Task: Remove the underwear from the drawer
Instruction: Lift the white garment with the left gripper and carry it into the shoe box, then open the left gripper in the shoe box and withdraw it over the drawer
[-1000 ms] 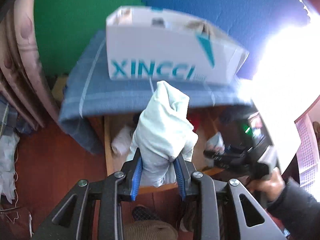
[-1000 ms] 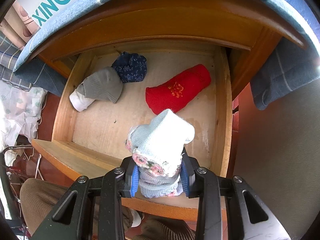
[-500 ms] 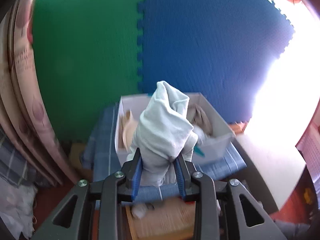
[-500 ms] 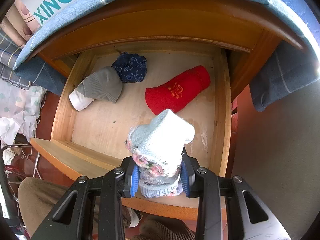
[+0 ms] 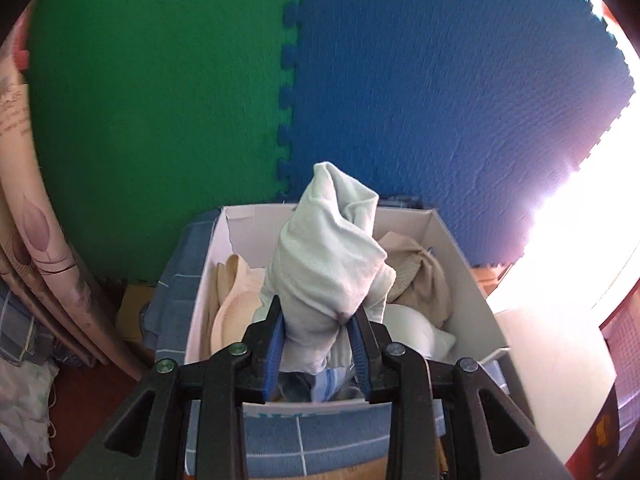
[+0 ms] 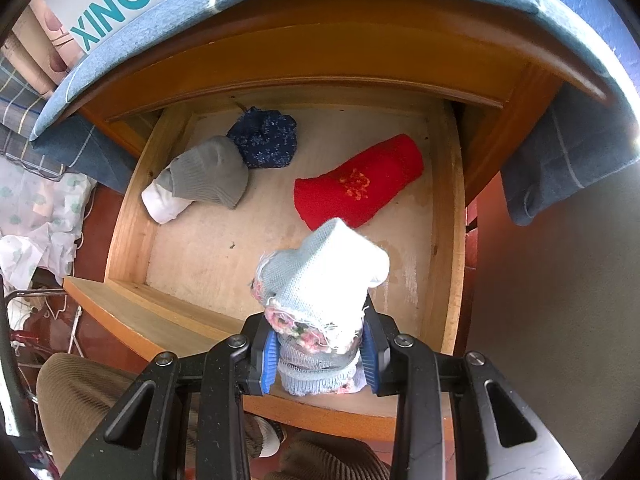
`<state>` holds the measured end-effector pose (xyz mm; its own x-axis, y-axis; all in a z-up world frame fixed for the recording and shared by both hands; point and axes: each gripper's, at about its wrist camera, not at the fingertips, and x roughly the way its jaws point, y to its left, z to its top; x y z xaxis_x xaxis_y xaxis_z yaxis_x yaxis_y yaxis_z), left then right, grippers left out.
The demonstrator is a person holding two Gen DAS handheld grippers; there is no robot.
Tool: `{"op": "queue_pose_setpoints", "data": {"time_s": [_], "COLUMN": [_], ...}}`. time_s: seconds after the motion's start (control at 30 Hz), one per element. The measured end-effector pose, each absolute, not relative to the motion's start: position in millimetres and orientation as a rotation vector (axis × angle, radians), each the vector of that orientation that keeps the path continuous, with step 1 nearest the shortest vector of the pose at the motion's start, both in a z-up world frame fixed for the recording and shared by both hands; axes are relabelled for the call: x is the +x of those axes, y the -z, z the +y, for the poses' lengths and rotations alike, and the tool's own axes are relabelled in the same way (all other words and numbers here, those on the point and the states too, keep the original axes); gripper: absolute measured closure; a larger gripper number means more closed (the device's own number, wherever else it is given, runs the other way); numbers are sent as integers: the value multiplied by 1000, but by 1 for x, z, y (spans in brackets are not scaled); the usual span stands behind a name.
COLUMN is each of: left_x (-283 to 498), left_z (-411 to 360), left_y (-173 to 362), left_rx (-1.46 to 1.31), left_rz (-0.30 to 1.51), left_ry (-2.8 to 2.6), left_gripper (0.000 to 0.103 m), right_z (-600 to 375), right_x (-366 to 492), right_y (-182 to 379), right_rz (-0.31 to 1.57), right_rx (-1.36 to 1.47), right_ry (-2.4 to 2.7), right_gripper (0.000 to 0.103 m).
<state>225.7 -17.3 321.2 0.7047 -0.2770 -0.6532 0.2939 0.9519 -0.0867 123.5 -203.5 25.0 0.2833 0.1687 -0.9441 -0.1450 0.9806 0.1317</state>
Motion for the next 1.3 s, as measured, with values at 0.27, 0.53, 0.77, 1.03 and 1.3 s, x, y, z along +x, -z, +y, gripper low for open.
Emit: {"op": "queue_pose_setpoints", "data": {"time_s": [0.27,0.53,0.77,1.03,1.3], "left_x": [261,273,269,260,228], "left_z": [-33,-34,-37,-32,-18], "left_y": [-272,-253,-255,-272,-293], "left_rx": [47,59,79,54,44], "left_rz": [817,846,840,817,768], "left_ry": [267,230,226,217,222], "left_gripper": [73,70,66,49,48], "right_z": [-205,-205,-205,-203,-204], "right_x": [123,124,123,123,123], "right_y": [-25,-25,-25,-25,-25], "right_rz": [1267,1271,1270,1273,1277], "right_rx": [38,45,44,38,29], "right_ry": [-219,-226,-226,-223,-219], "right_gripper": [71,71,71,71,71]}}
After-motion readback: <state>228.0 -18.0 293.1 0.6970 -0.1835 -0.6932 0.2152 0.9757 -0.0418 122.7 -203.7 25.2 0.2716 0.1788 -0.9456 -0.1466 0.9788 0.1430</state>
